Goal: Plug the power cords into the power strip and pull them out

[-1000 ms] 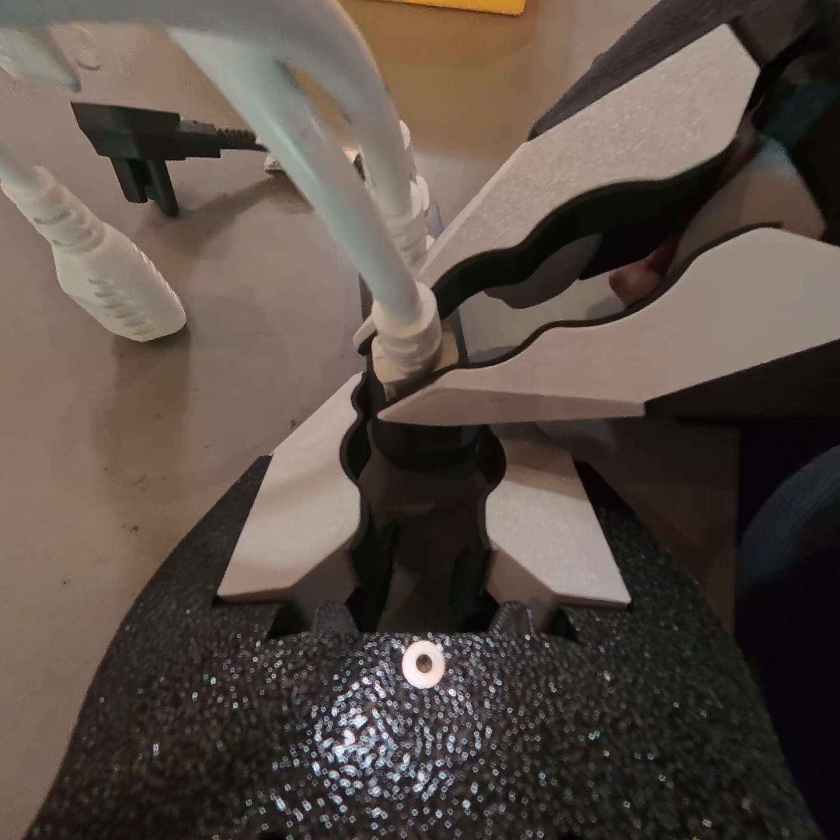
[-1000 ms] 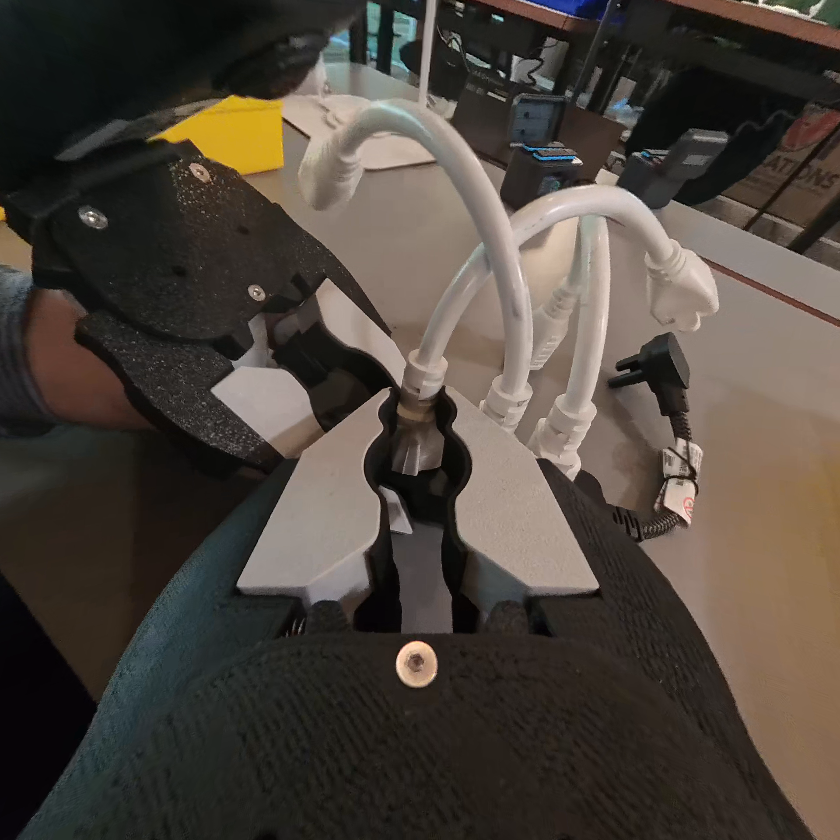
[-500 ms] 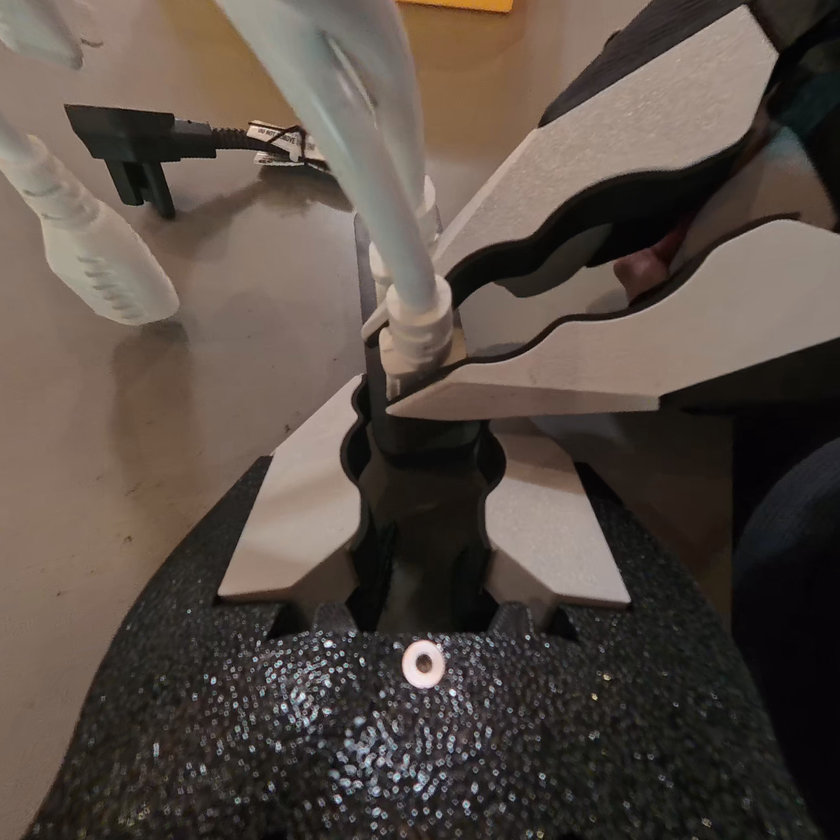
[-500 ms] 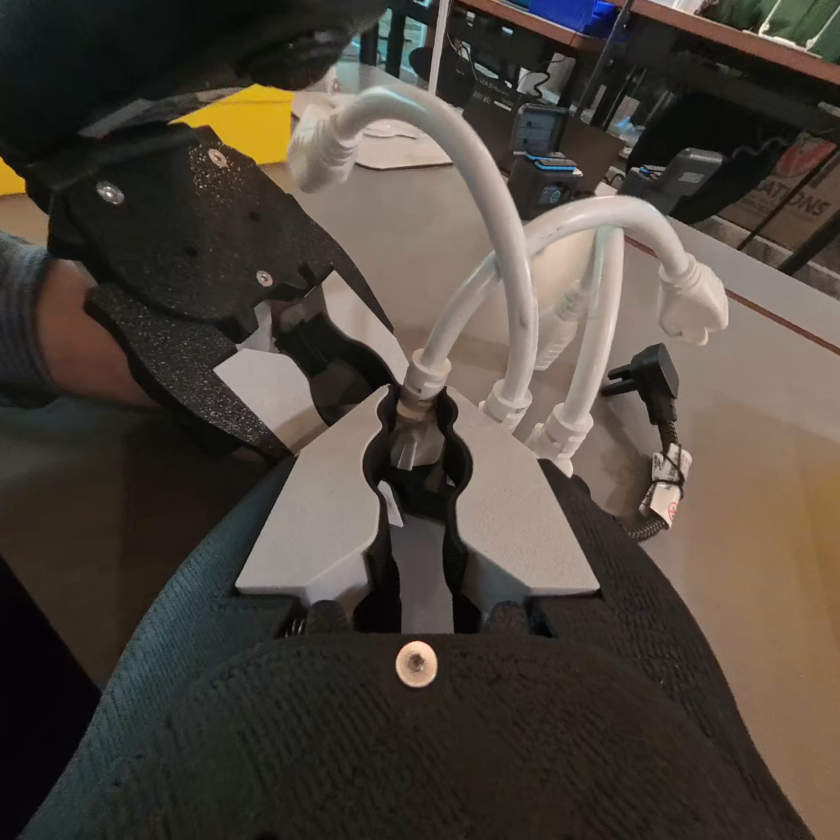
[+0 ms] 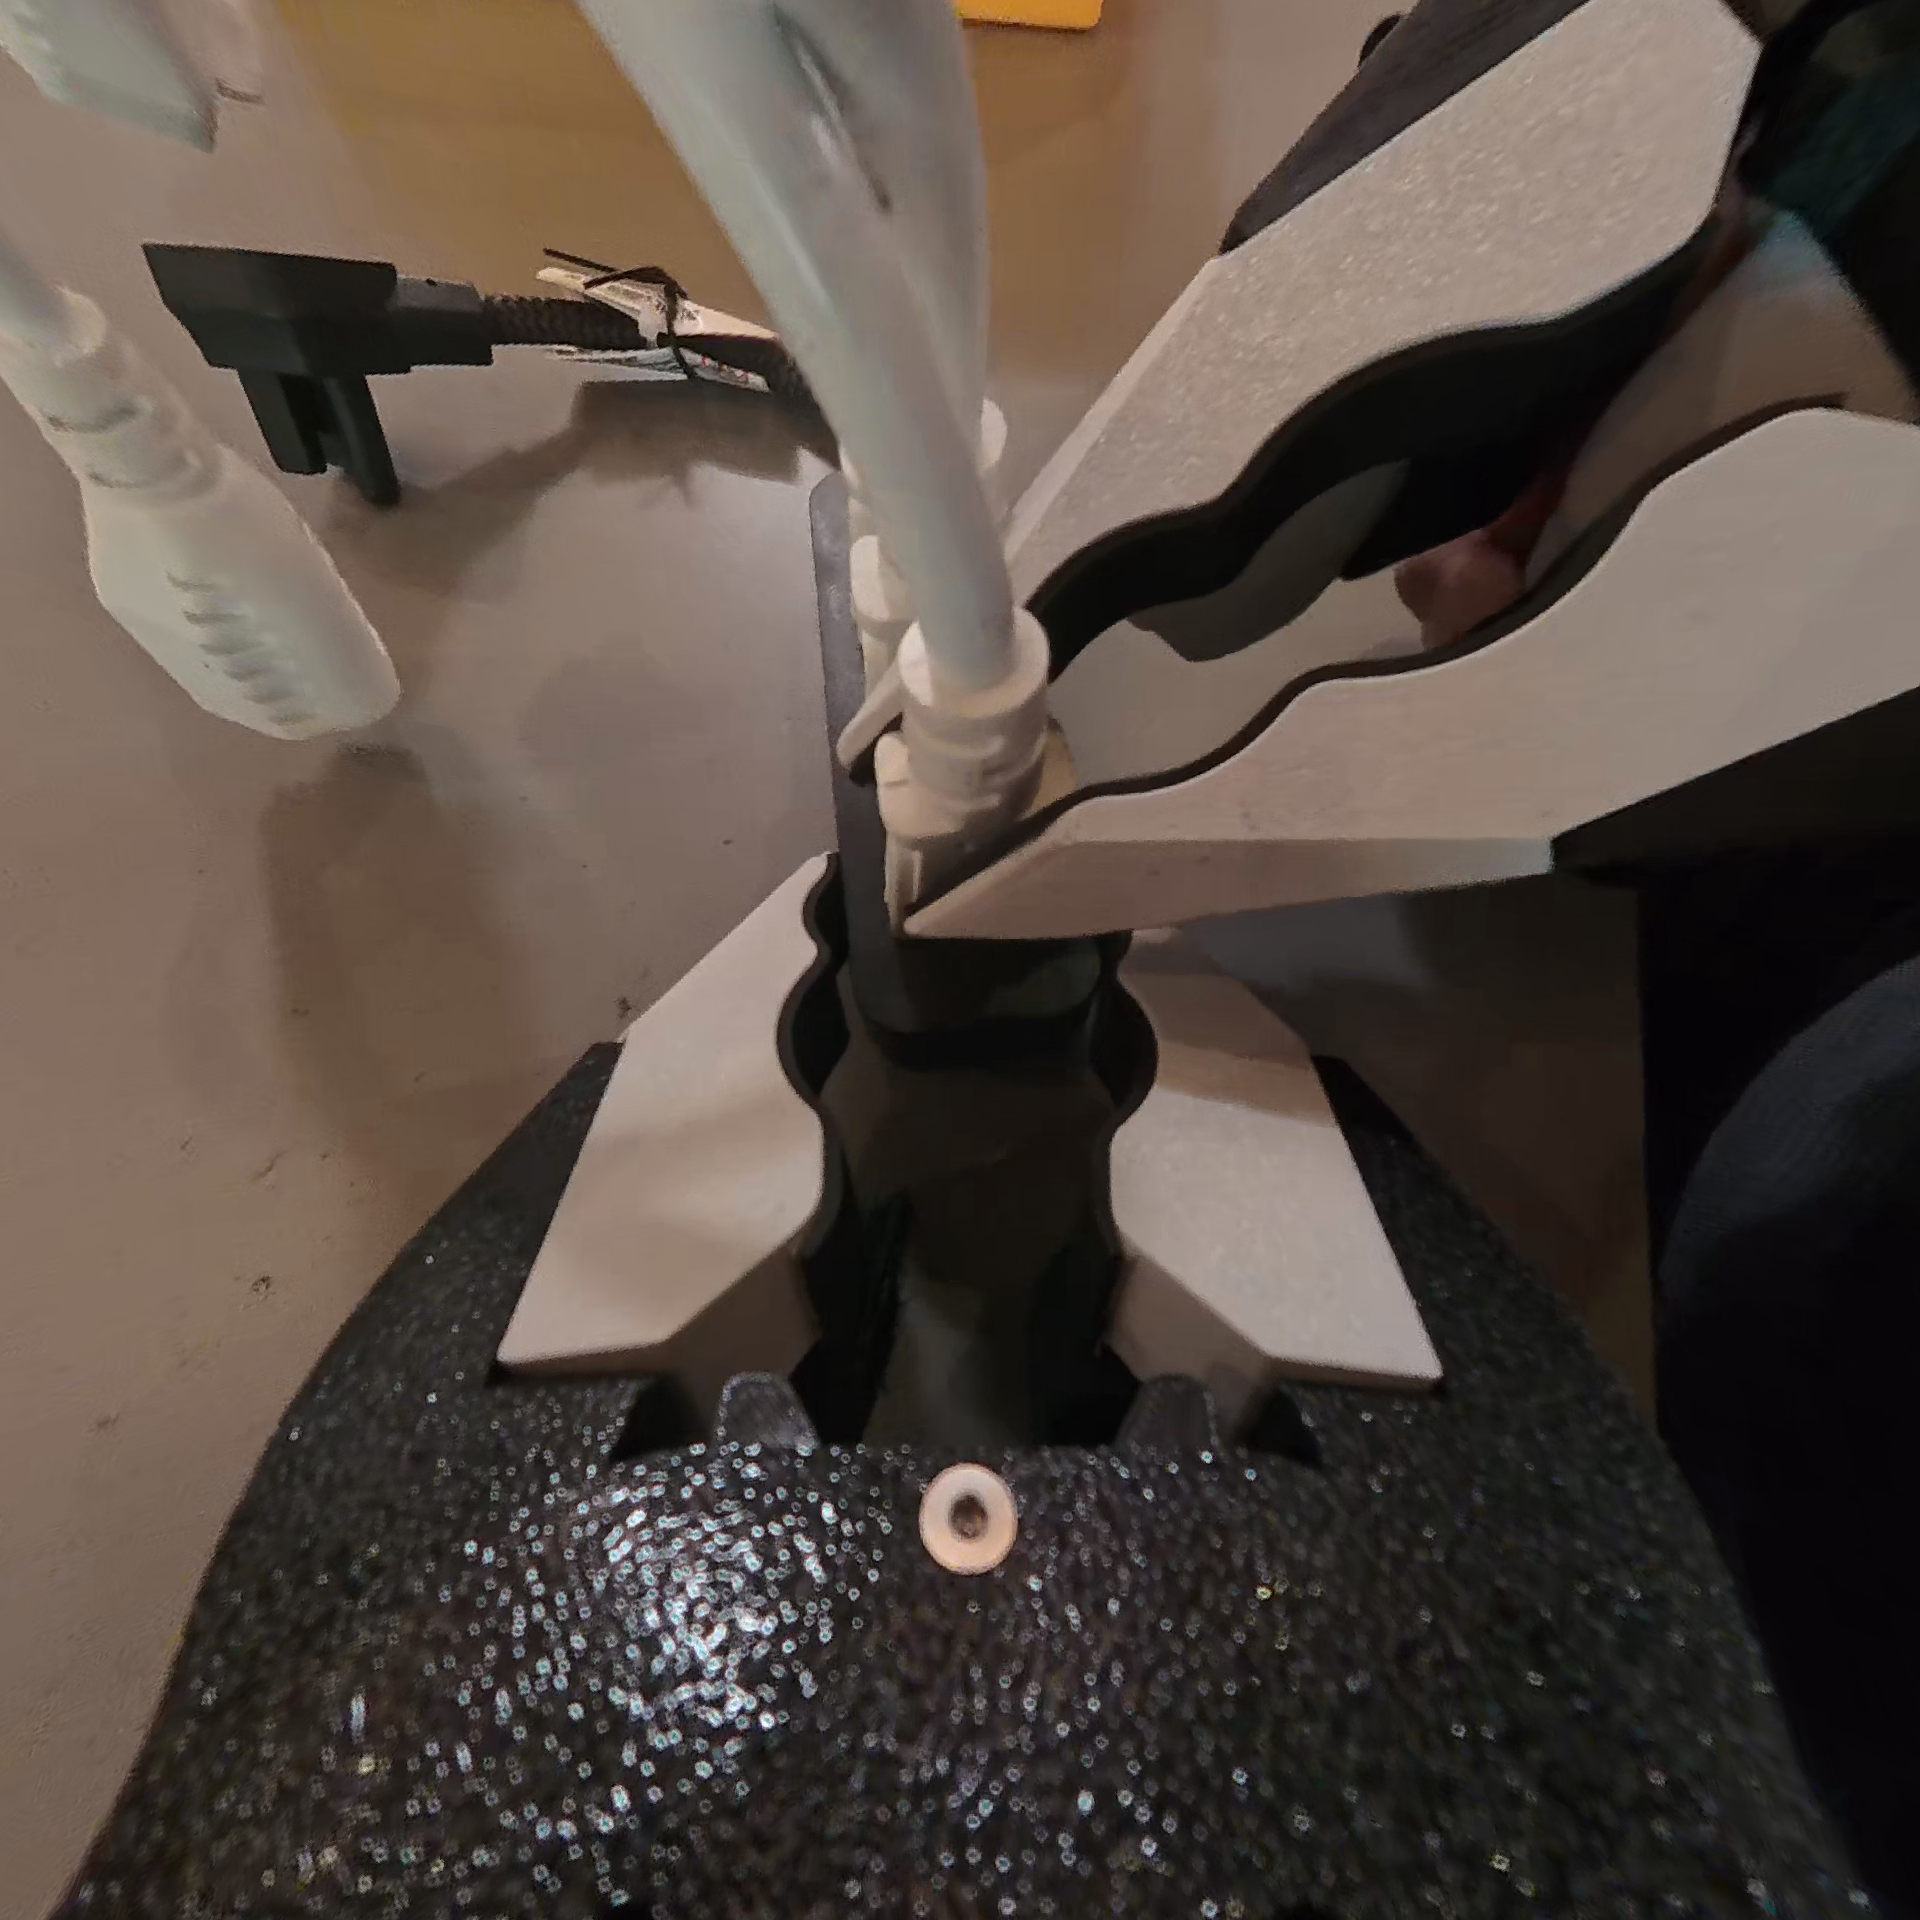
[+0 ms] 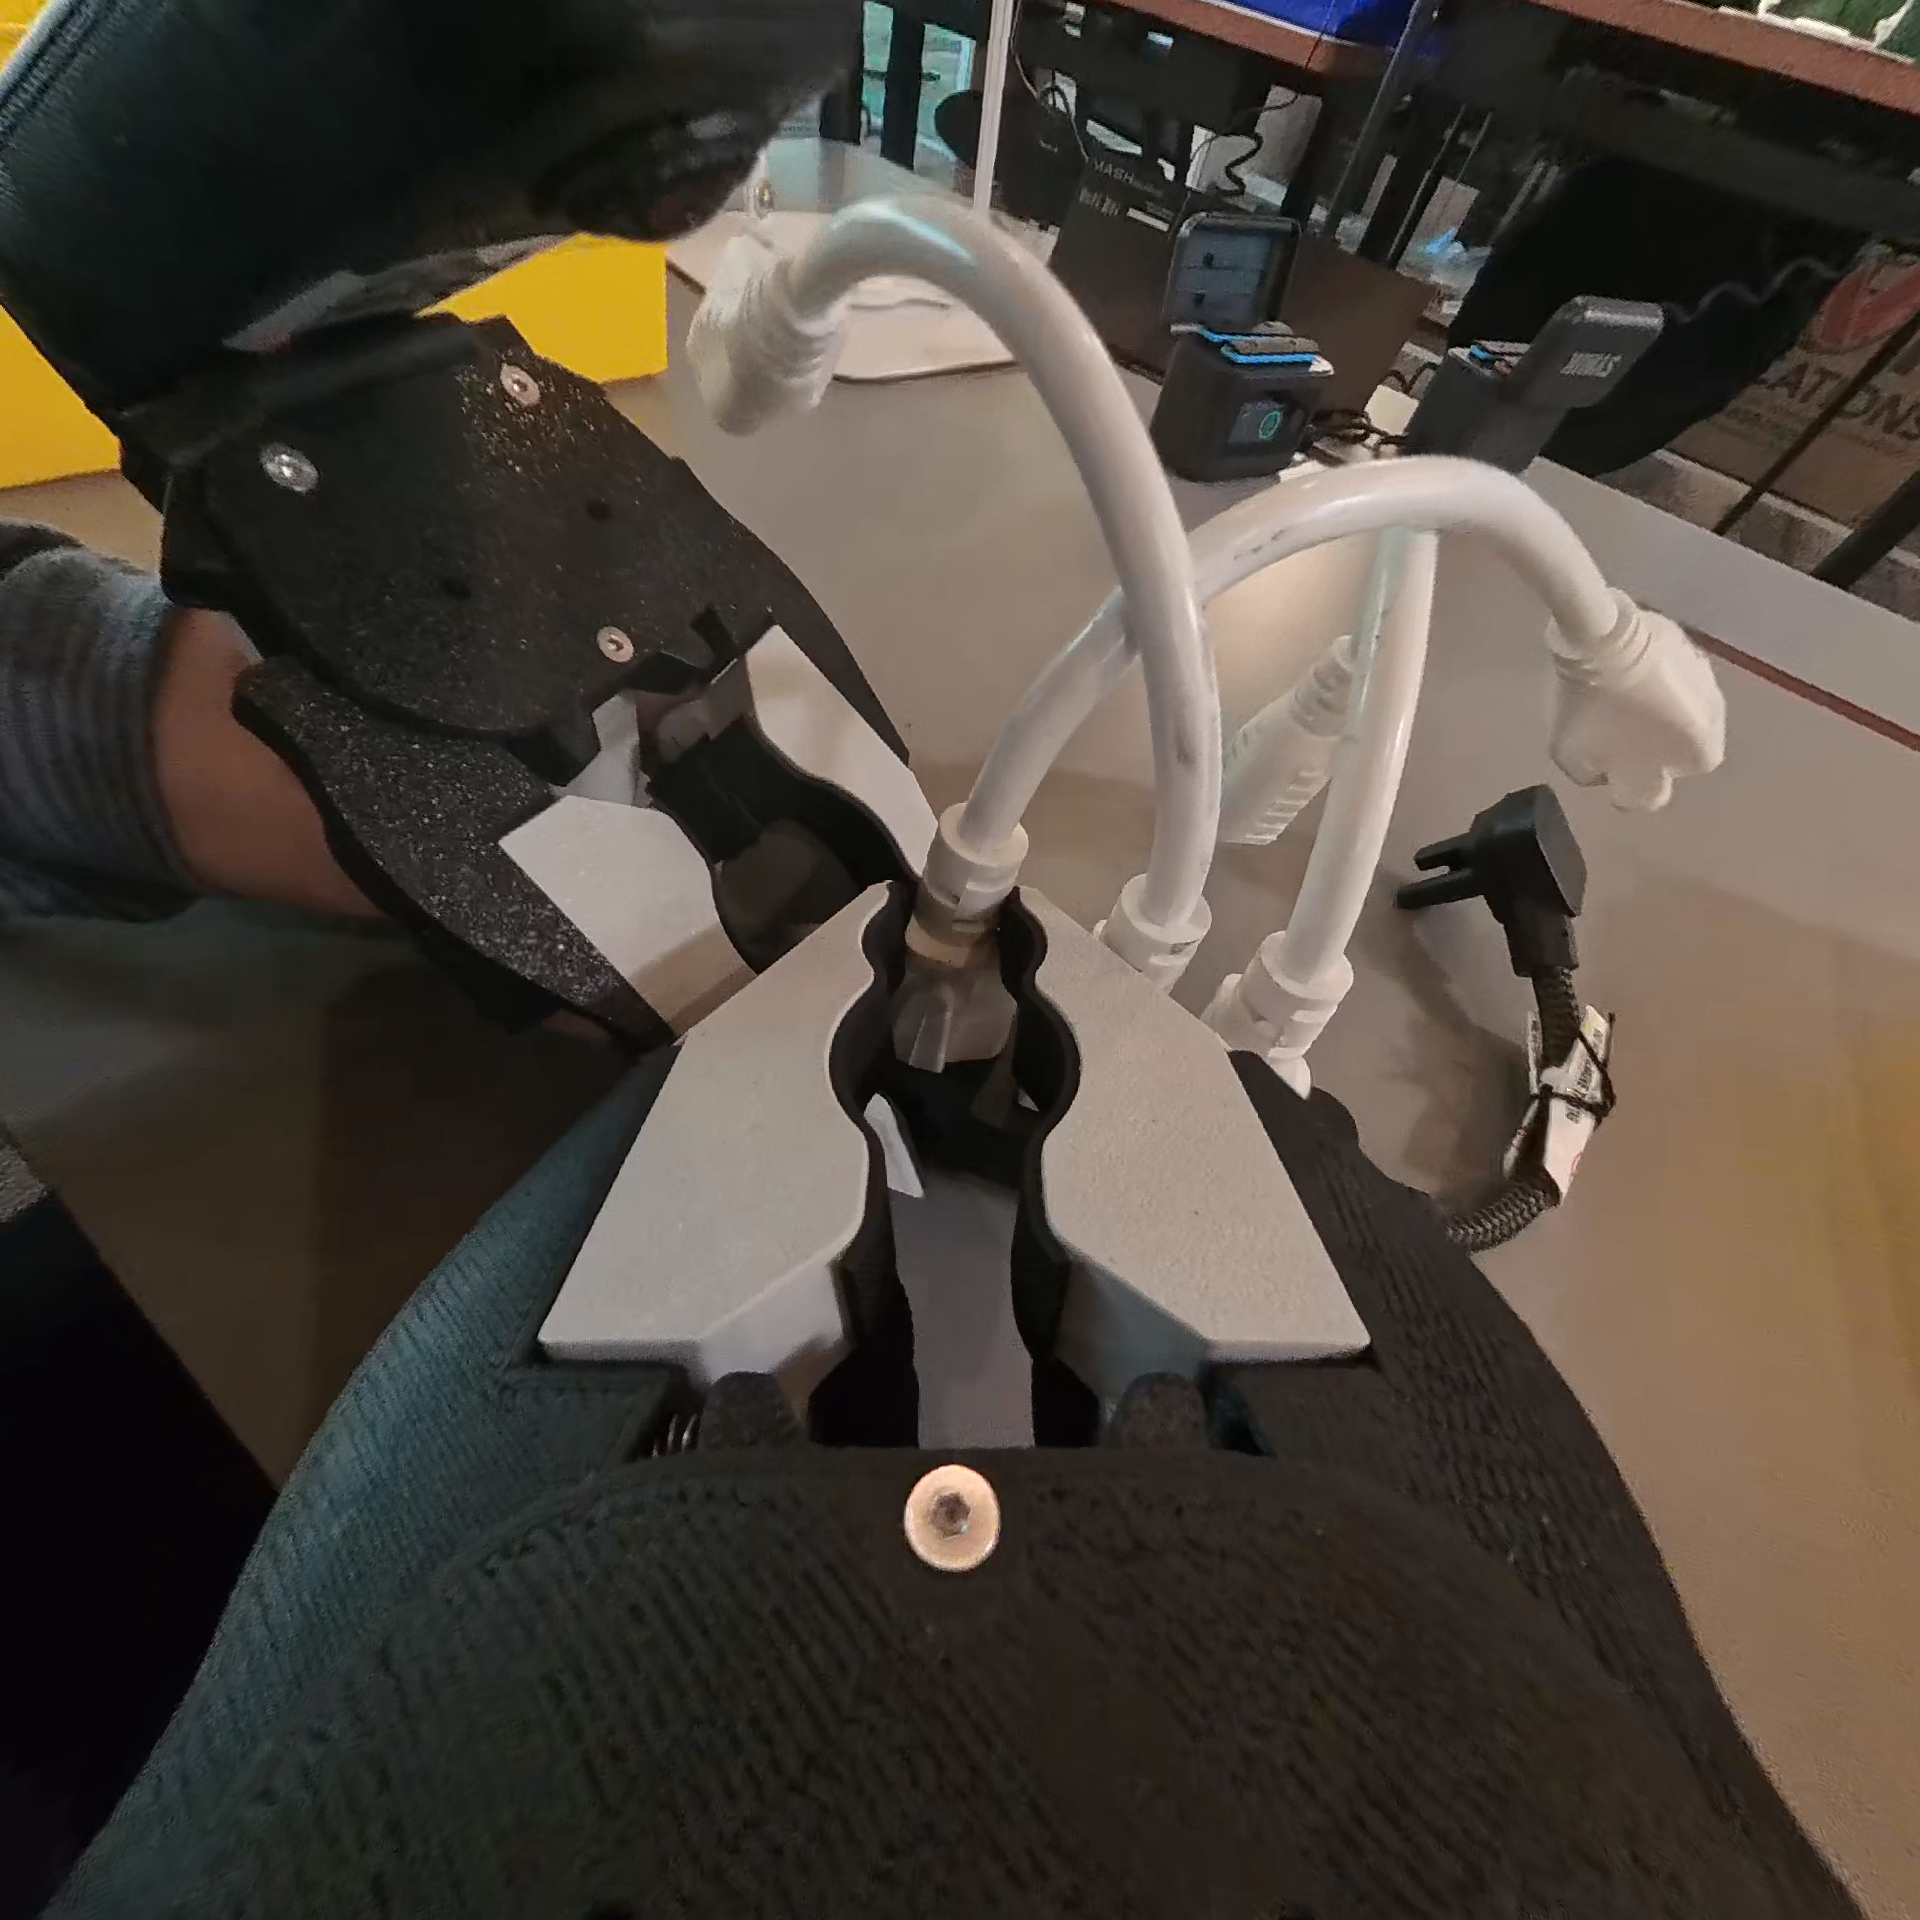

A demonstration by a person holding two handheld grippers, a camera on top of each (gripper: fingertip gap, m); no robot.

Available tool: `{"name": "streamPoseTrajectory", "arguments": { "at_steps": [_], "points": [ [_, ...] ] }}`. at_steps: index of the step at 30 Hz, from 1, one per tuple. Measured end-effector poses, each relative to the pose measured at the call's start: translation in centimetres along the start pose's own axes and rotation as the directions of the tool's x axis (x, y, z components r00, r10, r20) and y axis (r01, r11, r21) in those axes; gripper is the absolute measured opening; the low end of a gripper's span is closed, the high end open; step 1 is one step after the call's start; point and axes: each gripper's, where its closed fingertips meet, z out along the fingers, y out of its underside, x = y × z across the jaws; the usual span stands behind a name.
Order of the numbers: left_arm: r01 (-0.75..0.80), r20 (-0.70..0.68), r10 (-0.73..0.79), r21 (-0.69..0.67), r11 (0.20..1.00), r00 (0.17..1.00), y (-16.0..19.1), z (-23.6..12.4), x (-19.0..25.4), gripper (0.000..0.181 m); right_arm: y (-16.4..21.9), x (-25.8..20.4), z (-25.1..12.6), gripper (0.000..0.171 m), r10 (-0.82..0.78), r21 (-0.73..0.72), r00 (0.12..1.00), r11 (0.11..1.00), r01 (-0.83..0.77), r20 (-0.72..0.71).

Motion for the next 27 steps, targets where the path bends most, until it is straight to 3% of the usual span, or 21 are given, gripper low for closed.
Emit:
{"name": "streamPoseTrajectory", "arguments": {
  "at_steps": [1, 8, 11, 27],
  "points": [
    [-0.001, 0.001, 0.001, 0.000, 1.000, 1.000, 0.0, 0.0, 0.0, 0.045, 0.0, 0.0, 0.0, 0.015, 0.012, 0.004, 1.000, 1.000, -0.012, -0.001],
    [0.003, 0.012, -0.003, 0.002, 1.000, 1.000, -0.2, 0.0, 0.0, 0.046, 0.3, -0.3, 0.4, 0.017, -0.026, 0.002, 0.999, 1.000, 0.026, 0.033],
    [0.029, 0.004, -0.030, 0.081, 0.996, 1.000, -1.1, -0.8, 0.0, 0.043, 0.4, -0.3, 0.3, 0.017, -0.008, 0.002, 1.000, 1.000, 0.008, 0.026],
    [0.031, 0.012, -0.032, 0.064, 0.997, 0.999, -0.9, -0.5, 0.0, 0.042, 0.2, 0.2, 0.3, 0.014, 0.077, 0.004, 0.997, 0.997, -0.077, -0.025]
  ]
}}
